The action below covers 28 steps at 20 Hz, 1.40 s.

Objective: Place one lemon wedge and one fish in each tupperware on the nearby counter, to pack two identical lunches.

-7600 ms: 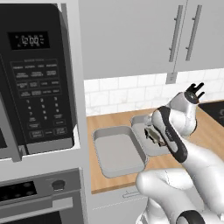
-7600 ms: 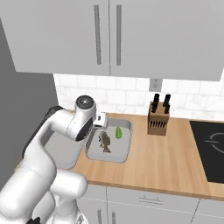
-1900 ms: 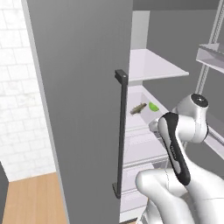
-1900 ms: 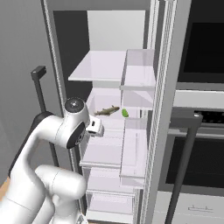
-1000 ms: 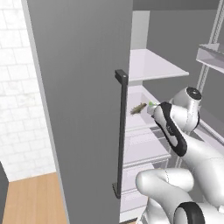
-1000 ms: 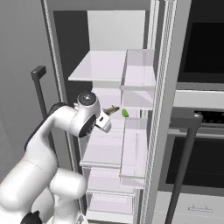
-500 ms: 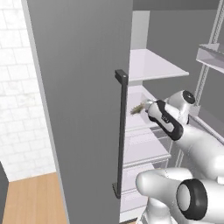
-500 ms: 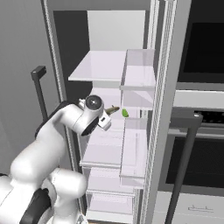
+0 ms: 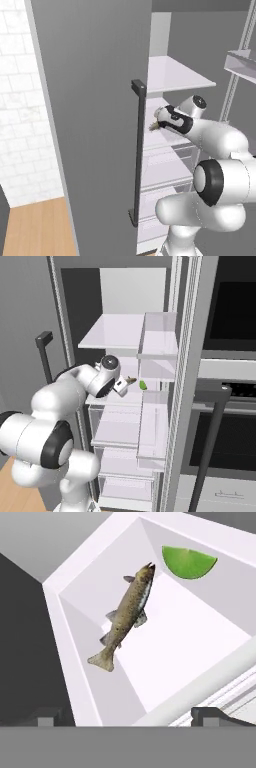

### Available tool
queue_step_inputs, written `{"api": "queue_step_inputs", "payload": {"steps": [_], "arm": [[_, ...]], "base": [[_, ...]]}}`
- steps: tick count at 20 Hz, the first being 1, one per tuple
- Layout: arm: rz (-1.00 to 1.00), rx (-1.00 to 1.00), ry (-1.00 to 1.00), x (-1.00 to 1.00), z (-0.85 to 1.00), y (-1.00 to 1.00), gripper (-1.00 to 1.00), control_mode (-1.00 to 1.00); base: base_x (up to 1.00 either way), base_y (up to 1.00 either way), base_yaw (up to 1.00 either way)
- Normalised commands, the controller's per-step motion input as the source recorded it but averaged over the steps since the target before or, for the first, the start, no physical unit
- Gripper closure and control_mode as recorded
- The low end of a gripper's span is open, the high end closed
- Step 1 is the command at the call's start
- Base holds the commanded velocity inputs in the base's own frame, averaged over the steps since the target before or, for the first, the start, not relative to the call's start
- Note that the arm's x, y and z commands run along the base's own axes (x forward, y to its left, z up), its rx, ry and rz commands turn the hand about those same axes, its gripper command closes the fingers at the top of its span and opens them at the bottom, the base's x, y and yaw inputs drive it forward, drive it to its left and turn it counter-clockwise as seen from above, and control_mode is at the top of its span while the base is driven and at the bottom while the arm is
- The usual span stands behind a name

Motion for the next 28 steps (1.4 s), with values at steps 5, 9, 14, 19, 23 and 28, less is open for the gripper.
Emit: {"api": "queue_step_inputs", "payload": {"steps": [5,9,14,19,23,28], "arm": [[0.00,0.00,0.05,0.53,-0.18,0.00,-1.00,-1.00],[0.00,0.00,0.00,0.46,-0.34,-0.06,-1.00,-1.00],[0.00,0.00,0.00,0.47,-0.43,-0.09,-1.00,-1.00],[0.00,0.00,0.01,0.60,-0.27,-0.01,-1.00,-1.00],[0.00,0.00,0.04,0.67,-0.14,0.00,-1.00,-1.00],[0.00,-0.02,0.06,0.54,-0.21,0.00,-1.00,-1.00]], "base": [[0.00,0.00,0.00],[0.00,0.00,0.00],[0.00,0.00,0.00],[0.00,0.00,0.00],[0.00,0.00,0.00],[0.00,0.00,0.00]]}}
